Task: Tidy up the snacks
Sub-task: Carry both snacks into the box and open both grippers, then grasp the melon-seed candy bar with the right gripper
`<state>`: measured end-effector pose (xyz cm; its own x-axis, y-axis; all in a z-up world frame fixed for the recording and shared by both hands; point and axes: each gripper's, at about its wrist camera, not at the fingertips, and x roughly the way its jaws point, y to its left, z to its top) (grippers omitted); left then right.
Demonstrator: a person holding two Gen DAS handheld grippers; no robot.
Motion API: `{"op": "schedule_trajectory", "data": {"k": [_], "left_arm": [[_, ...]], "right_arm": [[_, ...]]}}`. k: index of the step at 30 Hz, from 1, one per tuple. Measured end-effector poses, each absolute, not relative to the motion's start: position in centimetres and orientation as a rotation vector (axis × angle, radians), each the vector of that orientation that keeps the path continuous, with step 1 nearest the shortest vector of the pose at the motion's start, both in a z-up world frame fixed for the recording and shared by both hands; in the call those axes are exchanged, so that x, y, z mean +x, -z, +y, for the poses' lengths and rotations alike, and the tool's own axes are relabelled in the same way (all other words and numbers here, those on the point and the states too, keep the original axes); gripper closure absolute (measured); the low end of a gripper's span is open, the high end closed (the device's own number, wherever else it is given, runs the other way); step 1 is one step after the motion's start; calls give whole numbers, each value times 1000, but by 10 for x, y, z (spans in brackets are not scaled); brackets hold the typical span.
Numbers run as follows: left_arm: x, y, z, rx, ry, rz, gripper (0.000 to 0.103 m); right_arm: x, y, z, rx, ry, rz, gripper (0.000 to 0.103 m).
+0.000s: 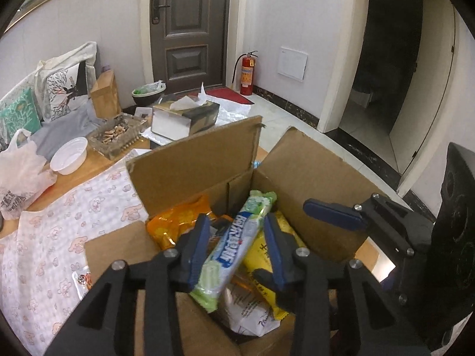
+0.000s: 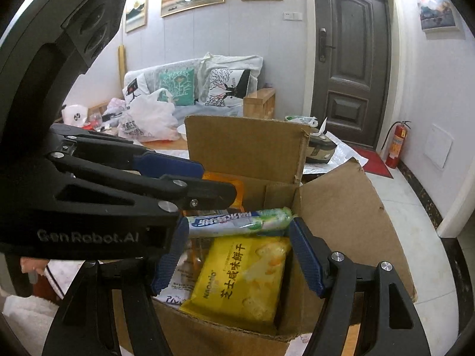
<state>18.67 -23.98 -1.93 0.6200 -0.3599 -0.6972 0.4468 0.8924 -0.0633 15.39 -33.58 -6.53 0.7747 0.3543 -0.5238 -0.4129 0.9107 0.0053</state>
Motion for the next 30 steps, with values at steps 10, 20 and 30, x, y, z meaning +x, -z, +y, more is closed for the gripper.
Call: {"op": "schedule_trajectory", "data": {"k": [10, 20, 30], "left_arm": [[160, 1, -207, 97, 444, 724, 41], [101, -25, -127, 55, 348, 640, 35], [61, -4, -38, -22, 272, 640, 34]], "right_arm": [[130, 52, -328, -91, -445, 541, 35], [84, 25, -278, -90, -548, 496, 35], [52, 27, -182, -100, -695, 525, 35]]}}
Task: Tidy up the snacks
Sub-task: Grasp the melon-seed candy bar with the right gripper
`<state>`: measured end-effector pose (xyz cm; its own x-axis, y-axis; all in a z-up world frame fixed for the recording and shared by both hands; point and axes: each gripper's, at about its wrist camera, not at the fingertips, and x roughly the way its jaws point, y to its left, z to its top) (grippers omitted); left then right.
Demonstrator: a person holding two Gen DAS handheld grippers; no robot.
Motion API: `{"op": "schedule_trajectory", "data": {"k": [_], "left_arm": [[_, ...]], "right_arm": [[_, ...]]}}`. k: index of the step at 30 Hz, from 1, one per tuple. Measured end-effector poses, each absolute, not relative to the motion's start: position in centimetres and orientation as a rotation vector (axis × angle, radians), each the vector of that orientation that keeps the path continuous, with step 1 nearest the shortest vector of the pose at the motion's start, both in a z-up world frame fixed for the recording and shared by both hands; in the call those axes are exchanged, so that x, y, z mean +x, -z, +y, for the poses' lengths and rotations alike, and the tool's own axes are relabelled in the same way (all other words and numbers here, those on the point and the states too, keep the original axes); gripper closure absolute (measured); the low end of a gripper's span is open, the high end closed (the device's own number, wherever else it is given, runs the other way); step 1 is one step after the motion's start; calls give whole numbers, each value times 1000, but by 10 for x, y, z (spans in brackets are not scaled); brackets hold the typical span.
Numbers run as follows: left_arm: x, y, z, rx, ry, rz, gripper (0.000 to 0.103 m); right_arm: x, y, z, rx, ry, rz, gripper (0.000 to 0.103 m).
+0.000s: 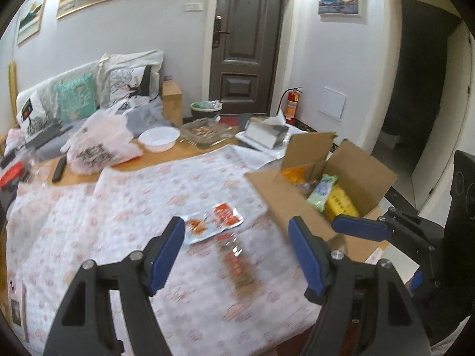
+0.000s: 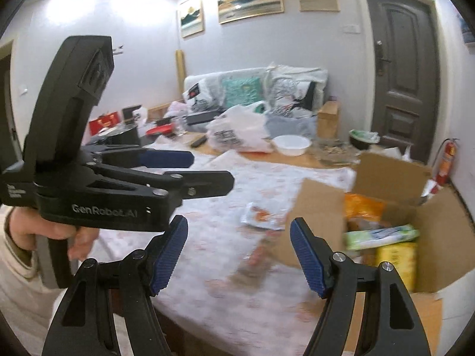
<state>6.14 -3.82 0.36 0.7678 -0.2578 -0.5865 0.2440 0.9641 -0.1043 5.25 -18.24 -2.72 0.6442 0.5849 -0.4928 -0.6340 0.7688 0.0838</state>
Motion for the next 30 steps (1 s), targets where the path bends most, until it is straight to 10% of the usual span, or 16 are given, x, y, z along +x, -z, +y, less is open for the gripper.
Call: {"op": "schedule_trajectory", "data": {"k": [24, 30], "left_arm": [[106, 131, 51, -162, 260, 854, 34], [114, 137, 45, -139, 264, 878, 45]], "right_arm": [[121, 167, -117, -75, -350, 788, 36], [130, 177, -118, -113, -300, 784, 53]]}}
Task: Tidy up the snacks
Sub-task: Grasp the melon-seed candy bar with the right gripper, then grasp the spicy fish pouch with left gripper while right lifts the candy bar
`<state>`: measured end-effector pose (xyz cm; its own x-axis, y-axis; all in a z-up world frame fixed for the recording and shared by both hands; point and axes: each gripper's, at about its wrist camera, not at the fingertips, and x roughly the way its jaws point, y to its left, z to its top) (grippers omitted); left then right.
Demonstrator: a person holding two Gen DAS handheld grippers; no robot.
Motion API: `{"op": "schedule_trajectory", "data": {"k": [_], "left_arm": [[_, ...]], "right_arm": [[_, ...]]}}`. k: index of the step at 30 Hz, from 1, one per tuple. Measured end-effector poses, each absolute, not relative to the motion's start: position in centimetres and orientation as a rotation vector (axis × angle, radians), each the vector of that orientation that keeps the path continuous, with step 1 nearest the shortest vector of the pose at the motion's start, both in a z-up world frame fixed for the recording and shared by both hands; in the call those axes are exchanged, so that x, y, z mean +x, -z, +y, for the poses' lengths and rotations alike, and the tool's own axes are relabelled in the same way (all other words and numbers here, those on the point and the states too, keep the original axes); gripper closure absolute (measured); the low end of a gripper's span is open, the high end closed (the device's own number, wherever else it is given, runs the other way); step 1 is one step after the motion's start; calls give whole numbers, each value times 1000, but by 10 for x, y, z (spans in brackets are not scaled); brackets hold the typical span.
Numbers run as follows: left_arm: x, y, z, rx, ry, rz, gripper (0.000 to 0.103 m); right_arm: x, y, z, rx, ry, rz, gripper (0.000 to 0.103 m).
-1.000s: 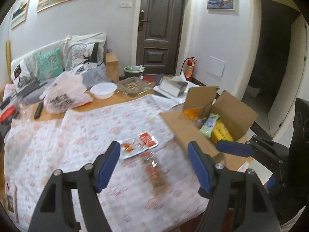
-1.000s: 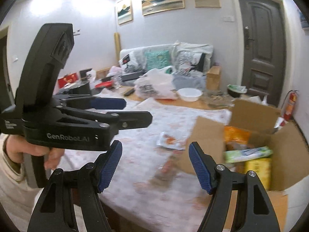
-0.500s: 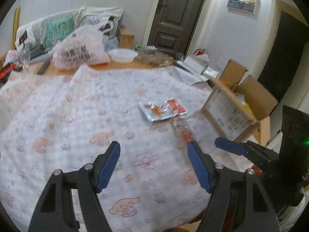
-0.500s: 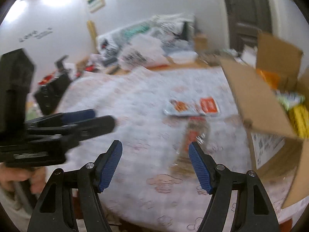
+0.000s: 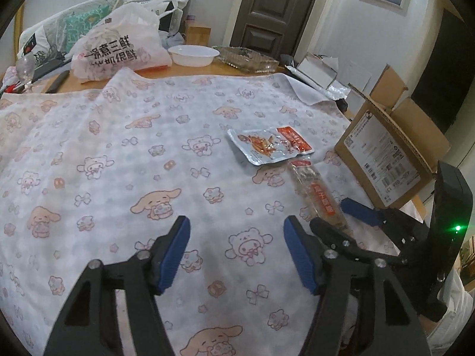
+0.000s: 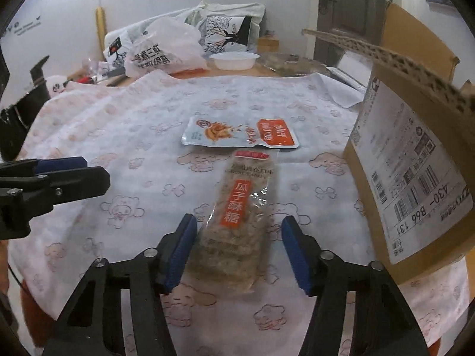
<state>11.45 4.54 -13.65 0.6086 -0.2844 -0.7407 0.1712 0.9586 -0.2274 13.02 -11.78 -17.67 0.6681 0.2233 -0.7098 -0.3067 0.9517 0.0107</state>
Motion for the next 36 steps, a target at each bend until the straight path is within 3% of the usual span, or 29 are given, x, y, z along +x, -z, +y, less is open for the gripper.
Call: {"op": "schedule_trajectory", "data": {"k": [1, 4, 15, 22, 28, 31, 33, 35, 36], "left_arm": [[116, 136, 44, -134, 266, 881, 50], [122, 134, 37, -114, 276, 889, 56], [182, 139, -3, 11, 336, 971, 56], [220, 155, -22, 35, 395, 1022, 34], [238, 161, -33, 98, 376, 990, 25], [236, 163, -36, 128, 380, 962, 25], [234, 164, -40, 172, 366, 951, 32], [228, 163, -43, 181, 387, 940, 46], [226, 162, -43, 188, 385, 938, 46]], "right_arm": [[130, 176, -118, -119, -298, 777, 63], [126, 175, -119, -146, -277, 751, 64], [131, 170, -141, -30, -160, 685, 65], [138, 168, -147, 28, -173, 690, 65], [145, 171, -151, 53, -183, 702, 65], [144, 171, -156, 66, -195, 709, 65], [144, 171, -157, 71, -199, 708, 65], [143, 171, -158, 74, -204, 708, 65], [143, 171, -158, 74, -204, 706, 65]]}}
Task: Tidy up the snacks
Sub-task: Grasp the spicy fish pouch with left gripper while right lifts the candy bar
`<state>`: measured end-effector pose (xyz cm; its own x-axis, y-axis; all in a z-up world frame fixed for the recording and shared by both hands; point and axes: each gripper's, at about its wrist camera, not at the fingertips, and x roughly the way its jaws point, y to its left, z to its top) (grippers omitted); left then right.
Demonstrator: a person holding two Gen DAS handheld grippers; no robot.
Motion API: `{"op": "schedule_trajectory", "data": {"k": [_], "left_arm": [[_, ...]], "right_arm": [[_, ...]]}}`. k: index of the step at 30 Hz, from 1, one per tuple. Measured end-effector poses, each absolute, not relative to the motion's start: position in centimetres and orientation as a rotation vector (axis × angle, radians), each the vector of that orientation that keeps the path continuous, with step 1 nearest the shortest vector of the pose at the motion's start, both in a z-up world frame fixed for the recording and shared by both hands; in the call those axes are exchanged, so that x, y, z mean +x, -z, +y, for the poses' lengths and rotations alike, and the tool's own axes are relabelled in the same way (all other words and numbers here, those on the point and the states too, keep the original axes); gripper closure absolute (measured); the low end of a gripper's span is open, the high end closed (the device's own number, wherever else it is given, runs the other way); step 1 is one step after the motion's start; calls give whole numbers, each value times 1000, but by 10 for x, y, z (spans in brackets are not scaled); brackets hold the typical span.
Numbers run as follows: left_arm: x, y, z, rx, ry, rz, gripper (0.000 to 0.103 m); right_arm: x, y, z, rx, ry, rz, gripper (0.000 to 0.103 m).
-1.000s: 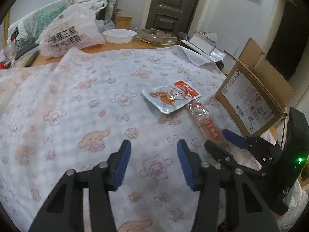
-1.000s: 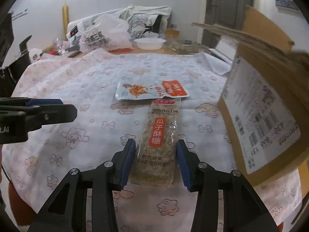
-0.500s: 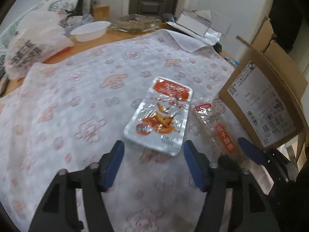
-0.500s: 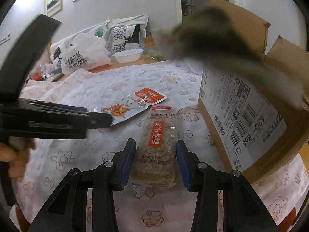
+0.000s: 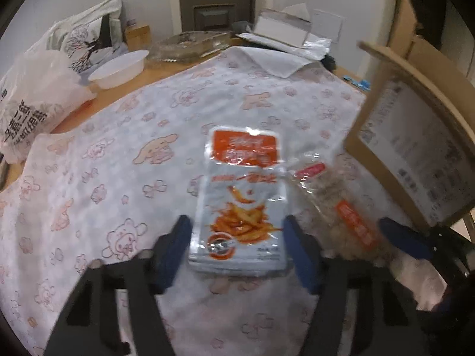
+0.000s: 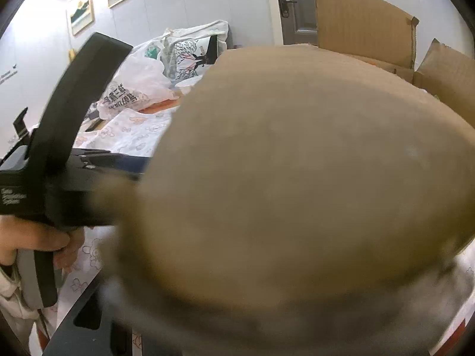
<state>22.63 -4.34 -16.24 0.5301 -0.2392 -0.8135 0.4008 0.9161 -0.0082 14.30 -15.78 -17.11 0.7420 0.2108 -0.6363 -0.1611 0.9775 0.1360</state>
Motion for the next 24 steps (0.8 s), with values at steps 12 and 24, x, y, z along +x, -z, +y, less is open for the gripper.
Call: {"op": "schedule_trajectory", "data": {"k": [12, 24], "left_arm": [[216, 165, -44, 169, 370, 943, 31], [170, 163, -13, 125, 256, 956, 36]], "right_arm": [[139, 173, -161, 77, -188, 704, 66], [138, 171, -153, 60, -209, 708, 66]]}}
